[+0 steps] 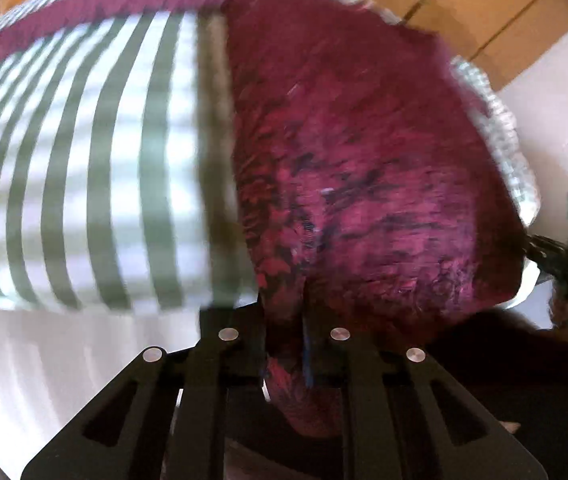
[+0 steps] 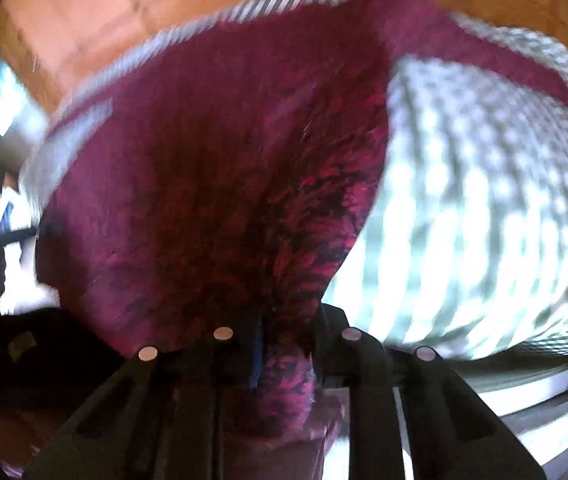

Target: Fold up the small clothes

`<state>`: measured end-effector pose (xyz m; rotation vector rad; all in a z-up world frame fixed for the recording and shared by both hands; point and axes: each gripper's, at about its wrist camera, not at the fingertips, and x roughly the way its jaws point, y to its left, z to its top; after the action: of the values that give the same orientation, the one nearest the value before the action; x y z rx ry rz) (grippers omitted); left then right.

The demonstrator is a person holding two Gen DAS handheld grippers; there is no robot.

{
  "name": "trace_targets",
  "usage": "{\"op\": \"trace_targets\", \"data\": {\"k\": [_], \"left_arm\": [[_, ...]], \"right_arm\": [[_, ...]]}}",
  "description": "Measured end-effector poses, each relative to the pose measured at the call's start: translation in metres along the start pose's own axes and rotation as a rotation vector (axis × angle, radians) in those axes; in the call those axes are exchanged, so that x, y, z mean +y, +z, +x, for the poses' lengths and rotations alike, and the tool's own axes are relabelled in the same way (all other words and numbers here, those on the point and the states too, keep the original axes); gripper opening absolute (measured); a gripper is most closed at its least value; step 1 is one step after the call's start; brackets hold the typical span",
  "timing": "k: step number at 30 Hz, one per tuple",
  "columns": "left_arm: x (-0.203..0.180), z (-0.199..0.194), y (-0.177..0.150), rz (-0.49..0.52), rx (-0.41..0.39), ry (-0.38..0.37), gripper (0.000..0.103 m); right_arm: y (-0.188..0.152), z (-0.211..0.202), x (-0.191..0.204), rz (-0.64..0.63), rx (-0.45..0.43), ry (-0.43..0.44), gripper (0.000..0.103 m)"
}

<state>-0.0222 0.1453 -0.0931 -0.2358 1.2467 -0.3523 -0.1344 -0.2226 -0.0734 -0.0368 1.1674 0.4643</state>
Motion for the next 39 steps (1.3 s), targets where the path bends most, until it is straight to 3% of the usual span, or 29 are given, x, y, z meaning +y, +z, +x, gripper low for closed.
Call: {"op": "trace_targets", "data": {"k": [2,3,5,6,8,12,14,17,20,24,26,29,38,39], "left_arm": [[0.000,-0.006,0.008,-0.012,-0.016,-0.010,0.025],[0.000,-0.015,0.014,-0.017,-0.051,0.000,0.032],[0.001,-0.030,0.025,-0.018,-0.118,0.009,0.063],[0.001,-0.038,0.032,-0.018,-0.162,0.015,0.068],[-0.006,-0.045,0.054,-0.009,-0.258,0.029,0.070],[-0.031,-0.028,0.094,0.038,-0.334,0.076,0.070],[-0.049,-0.006,0.119,0.071,-0.361,0.113,0.070],[-0.068,0.012,0.147,0.083,-0.395,0.097,0.070],[-0.079,0.027,0.165,0.136,-0.436,0.161,0.070],[-0.073,0.059,0.183,0.161,-0.388,0.211,0.070],[-0.061,0.070,0.187,0.120,-0.348,0.175,0.072],[-0.051,0.073,0.188,0.092,-0.352,0.096,0.081],[-0.052,0.080,0.188,0.113,-0.351,0.063,0.091],[-0.052,0.080,0.188,0.115,-0.351,0.061,0.091]], "right_arm": [[-0.001,0.002,-0.005,0.039,-0.004,0.011,0.020],[0.002,0.000,-0.012,0.083,-0.006,0.037,0.028],[0.006,-0.005,-0.025,0.134,-0.034,0.042,0.041],[0.009,-0.010,-0.033,0.159,-0.056,0.039,0.046],[0.018,-0.018,-0.049,0.218,-0.100,0.030,0.054],[0.034,-0.038,-0.091,0.372,-0.221,-0.006,0.065],[0.040,-0.039,-0.111,0.445,-0.258,-0.017,0.066],[0.052,-0.042,-0.147,0.543,-0.300,-0.013,0.066],[0.069,-0.035,-0.190,0.667,-0.356,0.012,0.066],[0.109,-0.020,-0.244,0.779,-0.396,0.003,0.063],[0.127,-0.016,-0.267,0.815,-0.414,-0.017,0.059],[0.155,-0.012,-0.306,0.878,-0.448,-0.041,0.058],[0.212,0.019,-0.383,1.050,-0.481,-0.087,0.054],[0.217,0.021,-0.386,1.040,-0.460,-0.118,0.040]]}}
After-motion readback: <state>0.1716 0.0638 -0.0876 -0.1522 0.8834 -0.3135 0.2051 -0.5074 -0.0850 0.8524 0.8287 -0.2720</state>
